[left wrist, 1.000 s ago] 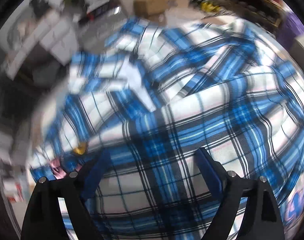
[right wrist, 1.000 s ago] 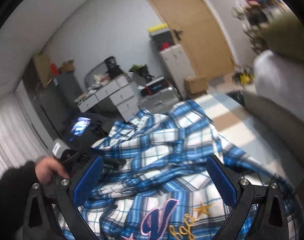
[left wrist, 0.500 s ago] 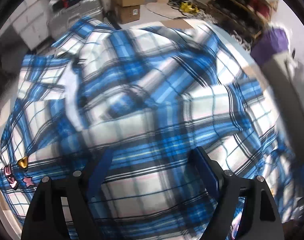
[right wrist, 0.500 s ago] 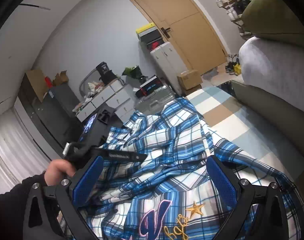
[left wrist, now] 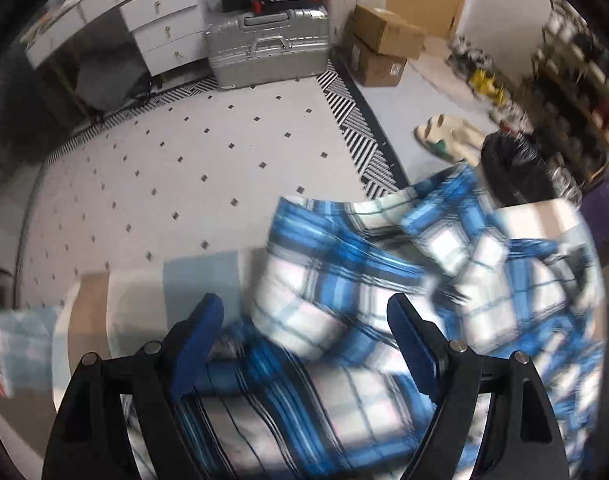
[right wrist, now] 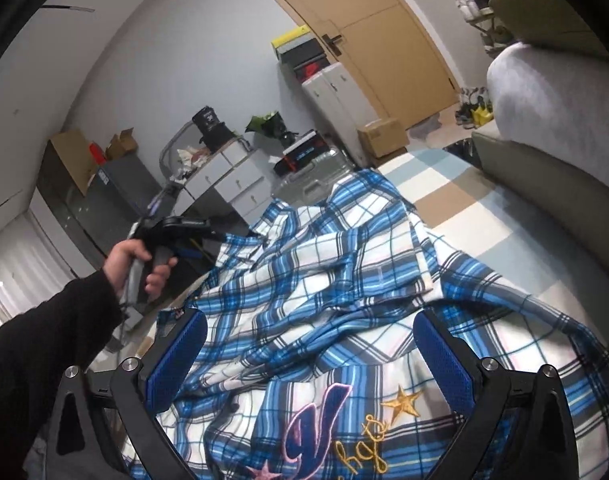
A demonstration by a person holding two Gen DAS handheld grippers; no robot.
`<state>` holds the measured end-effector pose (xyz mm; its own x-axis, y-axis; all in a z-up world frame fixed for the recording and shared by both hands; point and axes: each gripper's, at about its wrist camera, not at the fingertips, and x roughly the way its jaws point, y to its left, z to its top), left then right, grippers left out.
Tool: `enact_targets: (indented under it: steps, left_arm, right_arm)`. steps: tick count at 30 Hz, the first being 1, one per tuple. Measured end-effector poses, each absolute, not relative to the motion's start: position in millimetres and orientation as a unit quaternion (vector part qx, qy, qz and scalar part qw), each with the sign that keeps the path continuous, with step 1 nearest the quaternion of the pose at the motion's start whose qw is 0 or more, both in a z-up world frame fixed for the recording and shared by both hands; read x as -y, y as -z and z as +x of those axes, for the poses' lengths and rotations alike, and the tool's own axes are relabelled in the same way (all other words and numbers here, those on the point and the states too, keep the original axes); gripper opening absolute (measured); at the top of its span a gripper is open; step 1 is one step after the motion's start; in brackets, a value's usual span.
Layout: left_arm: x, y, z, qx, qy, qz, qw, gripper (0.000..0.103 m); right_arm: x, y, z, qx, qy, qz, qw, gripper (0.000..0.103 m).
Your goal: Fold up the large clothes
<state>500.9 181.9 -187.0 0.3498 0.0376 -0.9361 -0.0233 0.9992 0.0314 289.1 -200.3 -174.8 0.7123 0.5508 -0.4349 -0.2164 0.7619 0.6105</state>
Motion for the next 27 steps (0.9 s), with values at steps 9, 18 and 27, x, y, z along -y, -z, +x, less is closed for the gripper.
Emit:
enact_targets:
  steps: [9,18,27]
  left_arm:
    - [-191,147,497,-0.553,0.058,-0.05,0.829,0.015]
    - [-153,83,404,-0.457,0.176,0.032,0.871,0.009]
    - [-163,130,358,-0.473,0.19,0.002,0.86,0.009]
  right_arm:
    - [198,177,291,-0.317,-0.227,0.267,0.881,0.103]
    - [206,176,289,-0.303,-0.231,0.283,0.88,0.103]
    - [182,131,312,-0.334,-0.253,0.242,0.875,0.103]
